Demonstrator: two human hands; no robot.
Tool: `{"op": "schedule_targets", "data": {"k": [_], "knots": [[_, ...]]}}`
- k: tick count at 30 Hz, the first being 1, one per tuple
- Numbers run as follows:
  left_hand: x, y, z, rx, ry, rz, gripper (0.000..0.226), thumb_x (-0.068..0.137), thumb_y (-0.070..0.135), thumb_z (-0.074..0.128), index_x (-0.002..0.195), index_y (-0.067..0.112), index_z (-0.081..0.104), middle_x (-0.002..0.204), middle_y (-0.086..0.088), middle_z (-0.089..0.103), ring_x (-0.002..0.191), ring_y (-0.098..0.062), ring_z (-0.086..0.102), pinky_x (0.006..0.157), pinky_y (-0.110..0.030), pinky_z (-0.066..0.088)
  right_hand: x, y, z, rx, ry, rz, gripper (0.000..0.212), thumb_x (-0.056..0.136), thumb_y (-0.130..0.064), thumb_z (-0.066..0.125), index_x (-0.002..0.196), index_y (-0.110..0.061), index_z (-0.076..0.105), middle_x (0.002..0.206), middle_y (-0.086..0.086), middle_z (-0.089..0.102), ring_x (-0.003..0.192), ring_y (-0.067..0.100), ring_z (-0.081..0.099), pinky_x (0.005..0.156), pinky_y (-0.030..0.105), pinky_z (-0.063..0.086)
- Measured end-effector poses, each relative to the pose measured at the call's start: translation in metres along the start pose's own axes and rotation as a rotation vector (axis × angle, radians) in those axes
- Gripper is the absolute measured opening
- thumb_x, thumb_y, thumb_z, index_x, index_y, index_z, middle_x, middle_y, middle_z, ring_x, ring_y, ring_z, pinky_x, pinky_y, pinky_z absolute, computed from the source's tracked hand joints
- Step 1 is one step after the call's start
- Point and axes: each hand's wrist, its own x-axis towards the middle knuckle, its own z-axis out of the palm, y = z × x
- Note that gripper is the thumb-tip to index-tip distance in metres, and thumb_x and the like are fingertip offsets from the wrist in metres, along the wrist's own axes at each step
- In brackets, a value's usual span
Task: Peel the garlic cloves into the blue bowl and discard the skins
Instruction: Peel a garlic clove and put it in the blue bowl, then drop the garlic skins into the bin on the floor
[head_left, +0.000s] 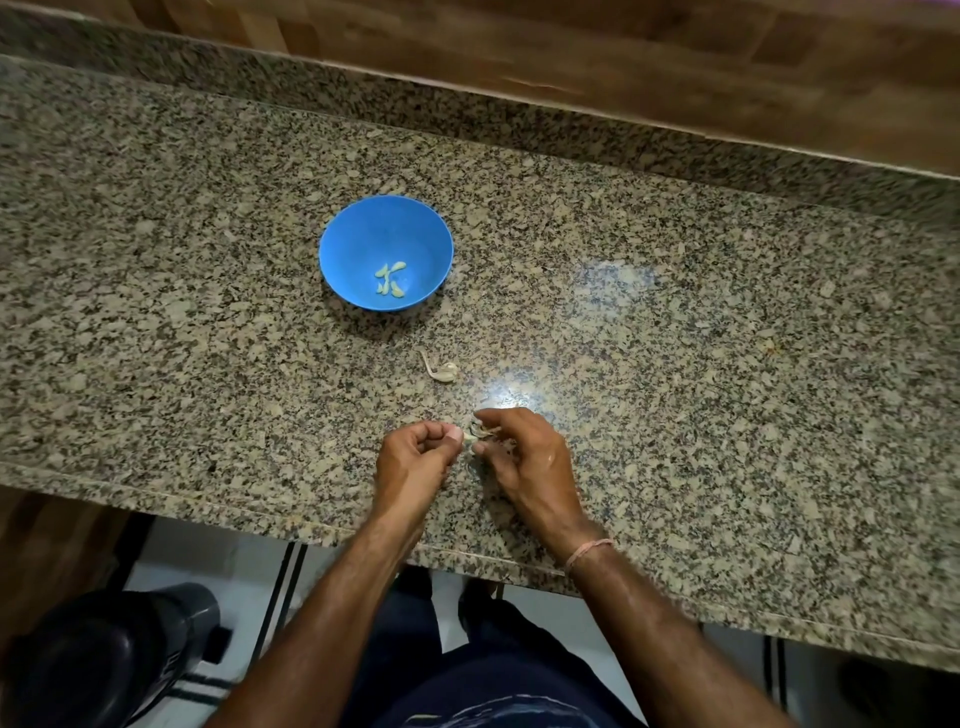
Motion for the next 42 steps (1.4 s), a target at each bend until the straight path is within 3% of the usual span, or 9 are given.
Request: {"op": "schedule_targets", "data": {"k": [5,10,15,19,23,28,34,38,42], "knots": [[-0.002,0.001,0.001,0.217,0.039,0.105,0.012,0.1,0.023,0.067,0.098,0.014,0.074,0.091,-0.001,0.075,0.08,-0.01,0.068,0.068,-0.023,0.054,0.004,-0.008,-0.002,0.292,0.015,0.23,0.005,0.095,-0.018,0.074,0.095,-0.016,0.078,0.086,-0.011,0.075,0.083,0.001,0.069,0.076,0.013,0.055],[-0.007,0.001,-0.001,0.5,0.05,0.372,0.03,0.094,0.023,0.075,0.12,0.036,0.066,0.122,0.017,0.061,0.1,-0.001,0.061,0.073,-0.023,0.054,0.005,-0.002,-0.006,0.402,-0.005,0.364,0.008,0.096,-0.024,0.073,0.092,-0.018,0.077,0.088,-0.006,0.077,0.086,0.003,0.072,0.081,0.018,0.057],[-0.011,0.001,-0.003,0.615,0.119,0.545,0.013,0.092,0.031,0.077,0.105,0.033,0.075,0.117,0.014,0.066,0.108,-0.009,0.056,0.076,-0.023,0.045,0.009,-0.008,-0.003,0.409,-0.103,0.347,0.016,0.097,-0.034,0.072,0.093,-0.02,0.078,0.09,-0.003,0.078,0.09,0.009,0.074,0.084,0.03,0.062],[0.003,0.001,-0.022,0.612,0.283,0.427,0.015,0.091,0.03,0.076,0.106,0.031,0.075,0.124,0.012,0.059,0.111,-0.009,0.05,0.069,-0.017,0.034,0.011,-0.006,-0.006,0.352,-0.019,0.289,0.014,0.096,-0.023,0.073,0.109,-0.021,0.074,0.104,-0.012,0.073,0.094,-0.005,0.068,0.085,0.014,0.056],[0.016,-0.008,-0.036,0.712,0.341,0.492,0.035,0.089,0.02,0.078,0.123,0.023,0.07,0.126,-0.003,0.057,0.108,-0.014,0.051,0.07,-0.024,0.05,0.005,0.009,-0.014,0.195,-0.013,0.181,0.025,0.095,-0.007,0.072,0.119,-0.015,0.071,0.114,-0.01,0.064,0.102,-0.016,0.06,0.093,0.009,0.052],[0.006,-0.024,0.007,0.846,0.121,0.718,0.045,0.087,0.028,0.08,0.129,0.02,0.064,0.119,0.003,0.056,0.102,-0.009,0.054,0.071,-0.019,0.054,-0.005,0.022,-0.018,0.19,0.022,0.204,0.027,0.096,-0.007,0.071,0.121,-0.019,0.07,0.116,-0.013,0.065,0.106,0.0,0.065,0.097,0.024,0.058],[0.013,-0.02,0.025,0.826,0.072,0.681,0.014,0.093,0.014,0.073,0.106,0.016,0.07,0.101,0.008,0.059,0.087,-0.008,0.06,0.073,-0.026,0.061,-0.003,0.025,-0.026,0.116,0.014,0.161,0.04,0.093,-0.001,0.073,0.131,-0.012,0.066,0.116,-0.004,0.061,0.1,0.003,0.062,0.091,0.011,0.053],[0.002,-0.017,0.017,0.708,0.158,0.604,0.009,0.094,0.015,0.072,0.102,0.019,0.07,0.1,0.01,0.062,0.08,-0.004,0.061,0.064,-0.019,0.056,0.019,0.018,-0.012,-0.071,-0.073,0.048,0.055,0.093,-0.003,0.073,0.145,-0.01,0.055,0.128,0.003,0.055,0.118,0.01,0.049,0.101,0.013,0.046],[-0.016,-0.013,0.003,0.498,0.277,0.451,0.01,0.094,0.011,0.073,0.098,0.02,0.071,0.105,0.008,0.064,0.083,0.0,0.064,0.062,-0.011,0.054,0.034,-0.002,0.005,-0.163,-0.108,-0.123,0.054,0.09,-0.007,0.077,0.141,-0.01,0.059,0.134,0.006,0.055,0.117,0.009,0.042,0.086,-0.004,0.033]]}}
